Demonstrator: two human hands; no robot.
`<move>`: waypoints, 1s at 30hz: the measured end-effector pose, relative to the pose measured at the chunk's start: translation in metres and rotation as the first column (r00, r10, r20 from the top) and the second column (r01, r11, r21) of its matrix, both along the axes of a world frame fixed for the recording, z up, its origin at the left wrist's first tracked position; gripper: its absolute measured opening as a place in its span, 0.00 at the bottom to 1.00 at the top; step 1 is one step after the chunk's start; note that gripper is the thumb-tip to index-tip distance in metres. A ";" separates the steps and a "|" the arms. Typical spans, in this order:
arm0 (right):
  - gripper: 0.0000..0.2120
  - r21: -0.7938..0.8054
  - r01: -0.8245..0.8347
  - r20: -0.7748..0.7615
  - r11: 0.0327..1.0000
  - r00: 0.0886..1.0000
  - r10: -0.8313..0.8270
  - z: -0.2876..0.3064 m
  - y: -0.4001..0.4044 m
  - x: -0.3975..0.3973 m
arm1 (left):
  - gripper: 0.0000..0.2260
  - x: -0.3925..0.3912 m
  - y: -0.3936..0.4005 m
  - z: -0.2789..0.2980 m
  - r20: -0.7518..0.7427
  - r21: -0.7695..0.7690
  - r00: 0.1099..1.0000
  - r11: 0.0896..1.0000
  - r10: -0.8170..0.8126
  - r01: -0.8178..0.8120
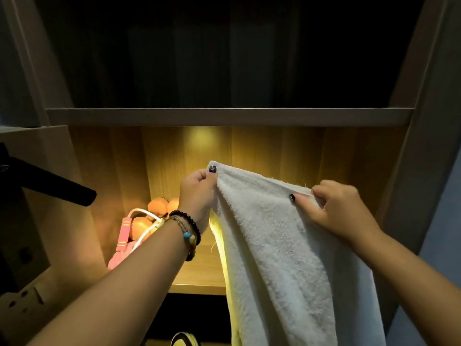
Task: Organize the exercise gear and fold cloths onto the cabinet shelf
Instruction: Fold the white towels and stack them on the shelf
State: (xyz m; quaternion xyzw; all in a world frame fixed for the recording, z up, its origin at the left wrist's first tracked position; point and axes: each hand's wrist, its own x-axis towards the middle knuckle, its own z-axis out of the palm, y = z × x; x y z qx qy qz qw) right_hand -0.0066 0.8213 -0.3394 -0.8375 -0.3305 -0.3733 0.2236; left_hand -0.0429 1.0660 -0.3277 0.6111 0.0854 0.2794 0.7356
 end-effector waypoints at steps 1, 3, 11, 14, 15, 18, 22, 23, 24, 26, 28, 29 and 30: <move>0.21 -0.019 0.019 0.045 1.000 0.999 -0.018 -0.009 -0.002 0.000 | 0.09 0.001 -0.003 0.000 0.009 -0.017 1.000 1.000 -0.008 0.008; 0.22 -0.026 -0.053 0.032 0.998 0.998 0.054 -0.030 -0.004 -0.001 | 0.09 0.003 -0.006 0.004 0.034 -0.030 0.999 1.000 -0.006 0.007; 0.13 0.148 -0.085 -0.533 0.985 0.832 0.152 -0.076 -0.021 0.011 | 0.09 0.004 0.015 -0.020 -0.004 0.184 0.995 0.979 0.095 -0.093; 0.07 0.292 0.061 -0.376 0.954 0.925 0.056 -0.039 -0.024 0.025 | 0.06 -0.004 0.028 -0.027 0.019 0.446 0.998 0.893 0.057 -0.060; 0.08 0.329 0.072 -0.317 0.942 0.948 0.038 -0.025 -0.018 0.027 | 0.05 -0.007 0.032 -0.027 0.011 0.505 0.999 0.862 0.037 -0.037; 0.07 0.277 -0.016 -0.266 0.961 0.959 0.093 0.003 0.009 0.024 | 0.03 -0.014 0.034 -0.033 -0.033 0.435 0.998 0.898 -0.057 0.065; 0.10 0.100 -0.148 -0.208 0.984 0.964 0.166 0.013 0.010 0.022 | 0.02 -0.014 0.039 -0.045 -0.033 0.299 0.999 0.954 -0.018 0.027; 0.12 0.039 -0.167 -0.213 0.985 0.962 0.171 0.012 0.004 0.024 | 0.03 -0.010 0.045 -0.047 -0.034 0.272 0.995 0.959 0.093 -0.080; 0.13 -0.041 -0.184 -0.233 0.982 0.958 0.170 0.009 -0.002 0.026 | 0.04 -0.005 0.050 -0.050 -0.040 0.257 0.977 0.947 0.208 -0.191; 0.13 -0.179 -0.204 -0.285 0.962 0.947 0.148 -0.002 -0.008 0.029 | 0.06 0.005 0.052 -0.054 -0.033 0.249 0.936 0.910 0.350 -0.332; 0.11 -0.160 -0.188 -0.378 0.969 0.918 0.116 -0.021 -0.013 0.032 | 0.07 0.013 0.042 -0.056 0.014 0.250 0.916 0.886 0.400 -0.391; 0.11 -0.114 -0.166 -0.432 0.980 0.896 0.101 -0.033 -0.017 0.032 | 0.09 0.016 0.036 -0.055 0.043 0.241 0.906 0.876 0.421 -0.418; 0.12 -0.074 -0.136 -0.489 0.988 0.869 0.083 -0.045 -0.022 0.031 | 0.10 0.018 0.032 -0.052 0.065 0.207 0.897 0.873 0.438 -0.441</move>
